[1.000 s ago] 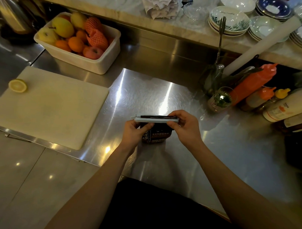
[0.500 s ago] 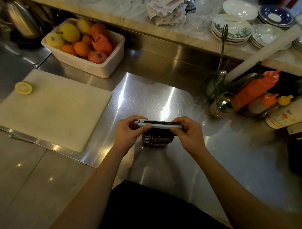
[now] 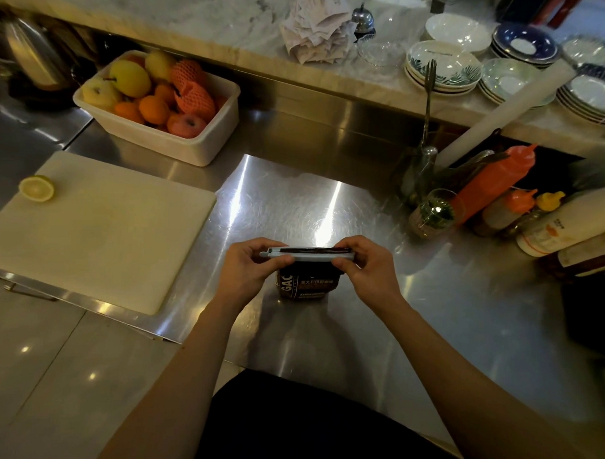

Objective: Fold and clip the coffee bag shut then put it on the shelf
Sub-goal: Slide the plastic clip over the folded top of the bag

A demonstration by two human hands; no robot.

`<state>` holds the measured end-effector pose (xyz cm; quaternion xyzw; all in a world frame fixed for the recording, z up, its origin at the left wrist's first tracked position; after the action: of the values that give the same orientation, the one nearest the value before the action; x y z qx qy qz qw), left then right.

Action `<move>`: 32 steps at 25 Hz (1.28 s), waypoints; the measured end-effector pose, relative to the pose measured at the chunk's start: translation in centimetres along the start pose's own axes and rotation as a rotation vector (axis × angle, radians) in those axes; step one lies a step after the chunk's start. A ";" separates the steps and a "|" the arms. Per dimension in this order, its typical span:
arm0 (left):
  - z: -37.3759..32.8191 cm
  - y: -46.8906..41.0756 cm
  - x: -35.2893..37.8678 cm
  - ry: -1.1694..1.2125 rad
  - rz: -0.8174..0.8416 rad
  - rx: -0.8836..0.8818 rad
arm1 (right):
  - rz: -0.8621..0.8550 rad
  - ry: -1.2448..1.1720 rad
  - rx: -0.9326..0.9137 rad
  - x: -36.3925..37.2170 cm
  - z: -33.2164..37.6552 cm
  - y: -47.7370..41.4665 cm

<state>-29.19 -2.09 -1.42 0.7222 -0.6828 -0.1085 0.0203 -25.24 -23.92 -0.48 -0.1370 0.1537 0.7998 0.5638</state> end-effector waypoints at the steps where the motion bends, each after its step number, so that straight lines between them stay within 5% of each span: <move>1: 0.0 0.0 0.0 -0.012 0.001 0.001 | 0.001 0.000 -0.001 0.0 0.0 0.0; 32: 0.1 0.2 -0.1 -0.087 0.016 0.018 | 0.063 0.135 -0.043 -0.3 0.4 0.3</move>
<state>-29.39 -1.96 -1.48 0.7115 -0.6897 -0.1335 -0.0149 -25.49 -24.10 -0.02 -0.1977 0.1783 0.8093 0.5236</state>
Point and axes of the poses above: each hand's wrist, its own y-axis away from the middle knuckle, its own x-axis out of the palm, z = x × y, the point moved 4 cm from there along -y, towards the middle knuckle, and after that the axes turned 7 degrees about z, right-handed, at the moved point
